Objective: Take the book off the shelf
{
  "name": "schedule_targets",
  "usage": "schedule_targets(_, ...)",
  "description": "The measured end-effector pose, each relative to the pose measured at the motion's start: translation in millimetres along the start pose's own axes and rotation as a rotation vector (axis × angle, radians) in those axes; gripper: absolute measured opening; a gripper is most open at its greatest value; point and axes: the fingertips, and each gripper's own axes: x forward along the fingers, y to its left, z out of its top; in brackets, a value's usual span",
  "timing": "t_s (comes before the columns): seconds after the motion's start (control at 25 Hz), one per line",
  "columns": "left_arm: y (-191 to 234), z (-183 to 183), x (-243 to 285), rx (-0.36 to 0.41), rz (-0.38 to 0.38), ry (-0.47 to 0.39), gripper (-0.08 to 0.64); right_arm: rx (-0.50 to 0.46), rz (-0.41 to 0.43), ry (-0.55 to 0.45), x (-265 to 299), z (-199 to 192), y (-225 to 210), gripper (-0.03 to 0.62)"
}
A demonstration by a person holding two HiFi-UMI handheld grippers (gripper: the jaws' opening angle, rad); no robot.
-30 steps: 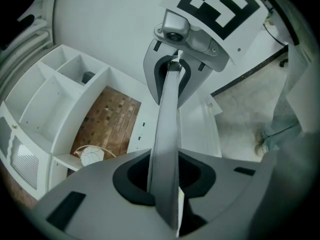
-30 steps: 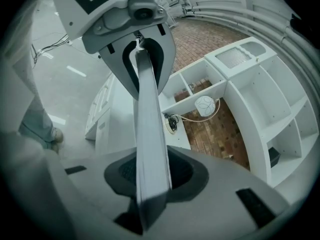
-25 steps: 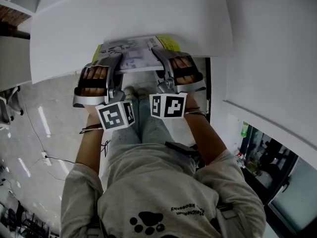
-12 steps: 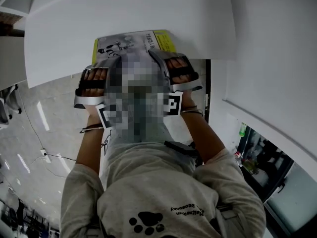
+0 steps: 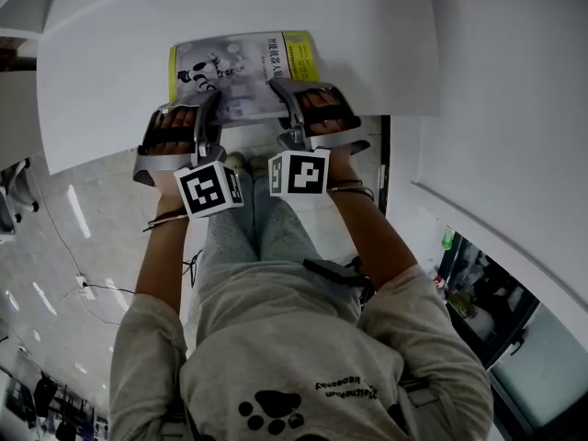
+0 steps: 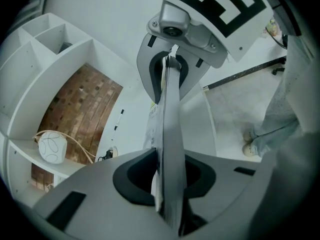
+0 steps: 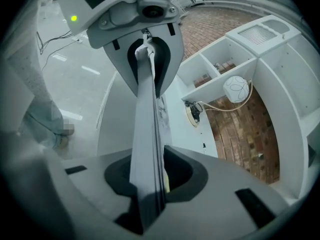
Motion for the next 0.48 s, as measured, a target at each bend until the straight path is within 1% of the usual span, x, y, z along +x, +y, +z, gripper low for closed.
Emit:
schedule_targets(0.28,-13,-9,21,0.011,-0.065,0.026,0.086,-0.024,0.075,0.019,22,-3,15,0.088)
schedule_targets(0.48,-16,-12,30,0.006,-0.094,0.042,0.094,-0.053,0.087,0.028,32,-7,18,0.095)
